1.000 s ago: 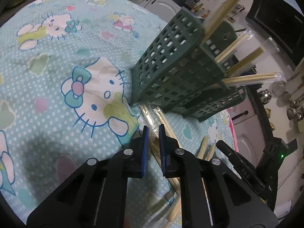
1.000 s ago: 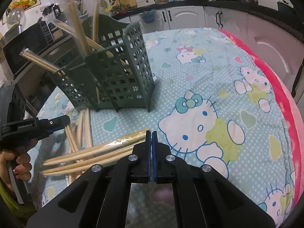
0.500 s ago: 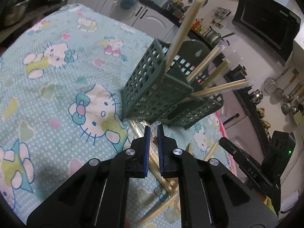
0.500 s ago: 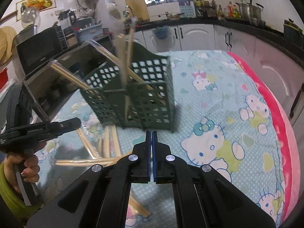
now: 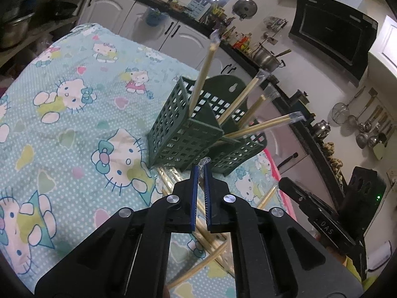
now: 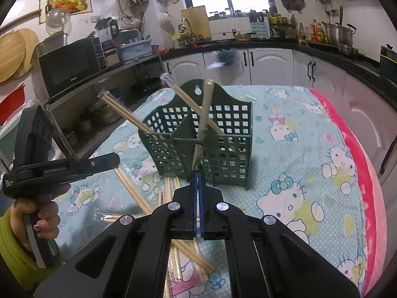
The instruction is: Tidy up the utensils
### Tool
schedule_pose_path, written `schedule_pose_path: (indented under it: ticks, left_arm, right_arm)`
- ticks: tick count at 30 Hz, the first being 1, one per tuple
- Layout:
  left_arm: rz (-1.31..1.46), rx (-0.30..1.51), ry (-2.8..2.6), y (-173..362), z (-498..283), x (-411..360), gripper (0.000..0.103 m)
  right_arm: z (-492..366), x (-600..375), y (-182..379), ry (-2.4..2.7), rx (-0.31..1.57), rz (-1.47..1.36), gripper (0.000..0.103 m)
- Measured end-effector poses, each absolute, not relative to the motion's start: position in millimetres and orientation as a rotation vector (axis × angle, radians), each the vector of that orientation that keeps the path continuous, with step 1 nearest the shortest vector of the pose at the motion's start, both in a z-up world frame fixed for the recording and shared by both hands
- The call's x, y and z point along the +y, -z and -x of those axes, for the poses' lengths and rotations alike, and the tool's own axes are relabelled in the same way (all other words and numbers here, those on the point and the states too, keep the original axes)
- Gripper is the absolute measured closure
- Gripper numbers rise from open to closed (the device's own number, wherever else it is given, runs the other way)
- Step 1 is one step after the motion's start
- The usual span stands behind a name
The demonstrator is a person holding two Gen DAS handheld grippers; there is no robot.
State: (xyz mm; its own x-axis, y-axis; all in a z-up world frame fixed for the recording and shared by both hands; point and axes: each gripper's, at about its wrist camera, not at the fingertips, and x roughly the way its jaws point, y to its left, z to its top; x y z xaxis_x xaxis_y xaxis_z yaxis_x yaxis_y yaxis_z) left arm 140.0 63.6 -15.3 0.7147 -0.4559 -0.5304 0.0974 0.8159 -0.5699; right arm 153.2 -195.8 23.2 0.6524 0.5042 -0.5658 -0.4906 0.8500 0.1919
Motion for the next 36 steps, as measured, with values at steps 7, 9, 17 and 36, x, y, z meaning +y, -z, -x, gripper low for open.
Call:
schedule_pose_path:
  ticks: [7,9,17,36]
  left_arm:
    - [0.534,0.683,0.334,2.9,-133.4,65.1,0.101]
    - [0.534,0.673,0.336,-0.6,-132.0,65.9,0.101]
    - [0.534,0.643,0.344,-12.6,-125.0,69.8,0.101]
    - [0.502,0.549,0.385,-52.8,-114.0,67.8,0.101]
  right_arm:
    - [-143.1,-186.3,-34.4,-0.588,0.620,-0.012,0.102]
    - [-140.5,-183.7,-37.9,-0.595,0.611,-0.005,0.102]
    - [-133.1,-174.6,-50.4,-0.621,0.583,0.011,0.102]
    - [-117.0,-155.2,-93.4,-0.694,0.476,0.053,0.102]
